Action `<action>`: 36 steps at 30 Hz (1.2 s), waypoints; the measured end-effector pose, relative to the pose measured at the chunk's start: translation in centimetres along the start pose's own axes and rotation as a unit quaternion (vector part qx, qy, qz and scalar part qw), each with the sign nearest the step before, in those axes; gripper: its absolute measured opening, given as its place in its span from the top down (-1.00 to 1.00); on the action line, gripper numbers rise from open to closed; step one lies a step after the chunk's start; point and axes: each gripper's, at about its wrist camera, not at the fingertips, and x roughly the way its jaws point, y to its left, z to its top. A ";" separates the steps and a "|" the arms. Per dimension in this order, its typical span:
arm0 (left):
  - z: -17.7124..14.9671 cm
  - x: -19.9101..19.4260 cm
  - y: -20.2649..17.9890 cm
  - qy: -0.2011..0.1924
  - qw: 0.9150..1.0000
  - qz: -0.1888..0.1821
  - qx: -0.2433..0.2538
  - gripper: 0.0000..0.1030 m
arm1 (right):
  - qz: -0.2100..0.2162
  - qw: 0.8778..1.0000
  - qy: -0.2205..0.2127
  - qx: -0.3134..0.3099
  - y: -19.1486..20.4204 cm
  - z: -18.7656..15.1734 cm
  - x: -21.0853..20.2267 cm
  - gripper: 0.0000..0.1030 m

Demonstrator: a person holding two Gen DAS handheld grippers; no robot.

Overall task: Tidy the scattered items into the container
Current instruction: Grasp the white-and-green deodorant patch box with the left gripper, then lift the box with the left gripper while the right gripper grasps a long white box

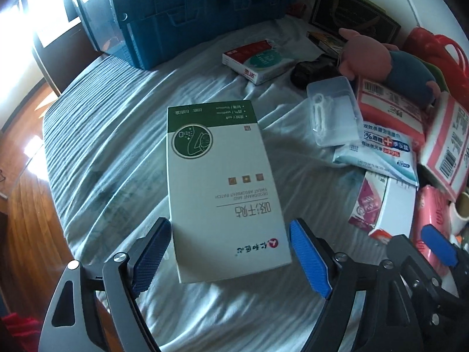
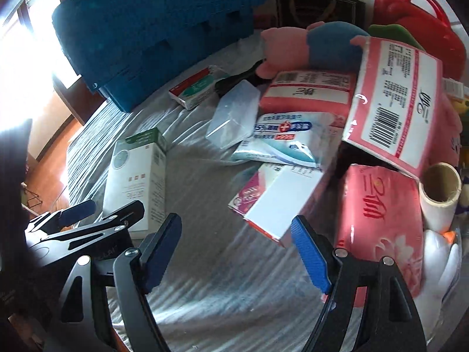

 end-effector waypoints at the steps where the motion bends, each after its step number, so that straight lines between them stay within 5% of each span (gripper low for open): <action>1: 0.1 0.7 -0.3 0.008 1.000 0.010 0.002 -0.62 | -0.013 1.000 -0.004 0.005 -0.6 0.1 -0.2 -0.51; 4: 0.4 2.7 -0.8 0.033 0.999 0.027 0.011 -0.71 | -0.036 0.999 -0.006 0.028 -2.0 0.4 -0.4 -0.52; 11: 1.5 3.2 -1.3 -0.008 0.996 0.021 0.081 -0.60 | -0.057 0.996 0.007 0.072 -2.4 1.2 1.9 -0.52; 19: 3.1 2.4 -3.3 -0.042 0.986 -0.010 0.164 -0.55 | -0.122 0.987 0.014 0.108 -2.3 2.0 4.3 -0.50; 26: 3.7 4.0 -2.7 -0.025 0.978 -0.033 0.205 -0.53 | -0.158 0.978 0.015 0.137 -2.2 2.6 5.5 -0.54; 32: 2.5 2.9 -2.7 -0.028 0.972 -0.063 0.224 -0.53 | -0.124 0.974 0.003 0.191 -2.7 0.2 3.2 0.06; 36: 1.5 2.5 -2.3 -0.022 0.971 -0.060 0.231 -0.53 | -0.100 0.972 0.013 0.212 -3.2 -2.1 2.1 0.12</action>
